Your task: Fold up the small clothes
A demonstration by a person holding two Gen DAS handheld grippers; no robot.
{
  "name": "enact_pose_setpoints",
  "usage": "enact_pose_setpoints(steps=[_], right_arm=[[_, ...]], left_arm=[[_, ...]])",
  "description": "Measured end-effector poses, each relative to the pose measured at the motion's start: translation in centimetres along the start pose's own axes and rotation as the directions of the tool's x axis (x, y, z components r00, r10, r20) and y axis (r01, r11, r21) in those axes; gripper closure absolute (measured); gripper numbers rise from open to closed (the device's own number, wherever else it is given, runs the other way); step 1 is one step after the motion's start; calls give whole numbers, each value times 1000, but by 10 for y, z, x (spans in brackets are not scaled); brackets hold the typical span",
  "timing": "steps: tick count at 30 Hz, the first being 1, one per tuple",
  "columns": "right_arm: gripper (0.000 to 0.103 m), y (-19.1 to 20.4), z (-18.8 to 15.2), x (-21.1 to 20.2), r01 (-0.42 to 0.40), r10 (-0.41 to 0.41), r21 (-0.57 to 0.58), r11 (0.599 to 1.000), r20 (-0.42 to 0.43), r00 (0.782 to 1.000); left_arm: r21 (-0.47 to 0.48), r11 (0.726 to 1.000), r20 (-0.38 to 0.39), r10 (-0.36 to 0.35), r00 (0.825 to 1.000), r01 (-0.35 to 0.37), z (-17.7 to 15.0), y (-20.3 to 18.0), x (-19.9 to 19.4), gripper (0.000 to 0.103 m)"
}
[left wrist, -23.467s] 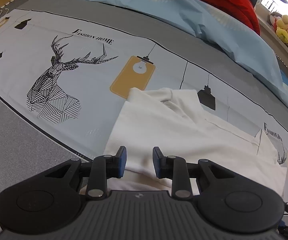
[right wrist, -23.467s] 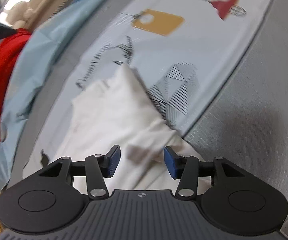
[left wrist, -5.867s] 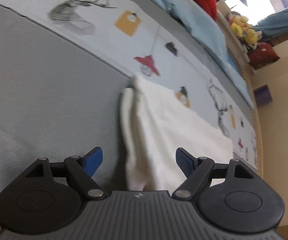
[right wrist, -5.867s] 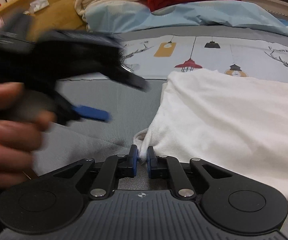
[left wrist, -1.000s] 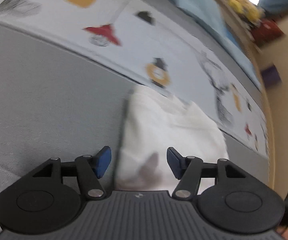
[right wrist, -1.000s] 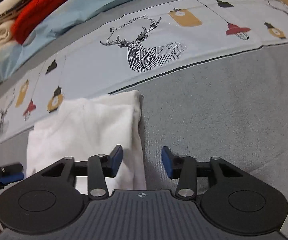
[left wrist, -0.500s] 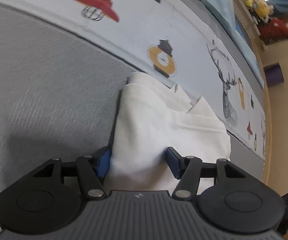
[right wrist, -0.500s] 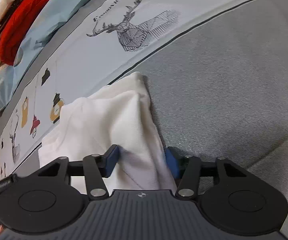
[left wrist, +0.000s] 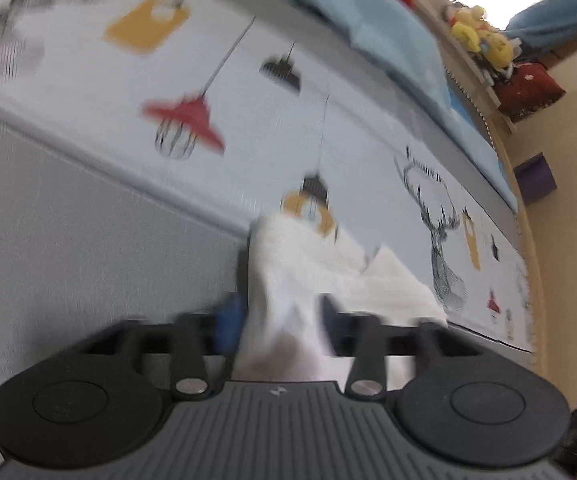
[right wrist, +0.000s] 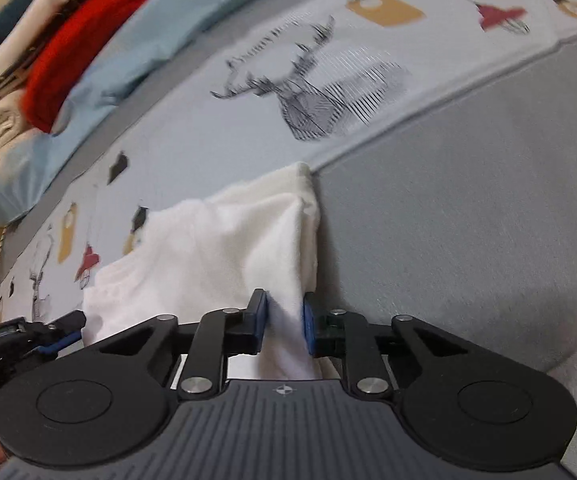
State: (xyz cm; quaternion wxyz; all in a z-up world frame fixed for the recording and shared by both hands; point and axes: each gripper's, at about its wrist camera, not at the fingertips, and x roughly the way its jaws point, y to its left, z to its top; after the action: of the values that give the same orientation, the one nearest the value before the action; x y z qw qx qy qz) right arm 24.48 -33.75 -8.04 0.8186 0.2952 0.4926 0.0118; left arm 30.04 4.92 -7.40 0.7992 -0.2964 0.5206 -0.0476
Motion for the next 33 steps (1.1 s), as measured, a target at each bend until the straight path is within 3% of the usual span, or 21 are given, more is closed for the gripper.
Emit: enact_pose_setpoints(steps=[2, 4, 7, 9, 11, 13, 17, 22, 27, 30, 31, 32, 33], right_arm=[[73, -3, 1, -3, 9, -8, 18, 1000, -3, 1000], [64, -3, -1, -5, 20, -20, 18, 1000, -7, 1000], [59, -10, -3, -3, 12, -11, 49, 999, -36, 999], [60, -13, -4, -2, -13, 17, 72, 997, -53, 998], [77, -11, -5, -1, -42, 45, 53, 998, -56, 997], [86, -3, -4, 0, -53, 54, 13, 998, -43, 998], [87, 9, 0, 0, -88, 88, -7, 996, 7, 996], [85, 15, 6, -10, -10, 19, -96, 995, 90, 996], [78, 14, 5, -28, -75, 85, -161, 984, 51, 995], [72, 22, -7, -33, -101, 101, -259, 961, -14, 995], [72, 24, -11, -31, -76, 68, -302, 950, -37, 997], [72, 25, -17, -27, -21, 2, -350, 936, -57, 998], [68, 22, -24, -19, 57, -95, -397, 916, -77, 993]], left_arm=[[-21, 1000, -127, -3, 992, 0, -6, 6, 16, 43], [-13, 1000, -180, -12, 984, 9, -12, 6, 26, 45], [94, 995, -146, 32, 989, -19, -15, -7, 29, 58], [83, 996, -129, 28, 991, -17, -13, -7, 30, 66], [86, 996, -85, 19, 996, -11, -11, -10, 26, 71], [149, 989, 3, 27, 1000, -28, -9, -21, 15, 72], [242, 966, 126, 64, 990, -93, -8, -35, 3, 68], [258, 958, 105, 100, 989, -125, -10, -30, -6, 66], [287, 956, 126, 32, 992, -67, -17, -33, -32, 66], [371, 928, 74, 0, 997, -28, -31, -43, -32, 66], [406, 913, 32, 24, 999, -35, -37, -44, -24, 66], [453, 888, -14, 96, 995, -80, -46, -44, -11, 66], [515, 846, -17, 174, 985, -140, -56, -44, -2, 68]])
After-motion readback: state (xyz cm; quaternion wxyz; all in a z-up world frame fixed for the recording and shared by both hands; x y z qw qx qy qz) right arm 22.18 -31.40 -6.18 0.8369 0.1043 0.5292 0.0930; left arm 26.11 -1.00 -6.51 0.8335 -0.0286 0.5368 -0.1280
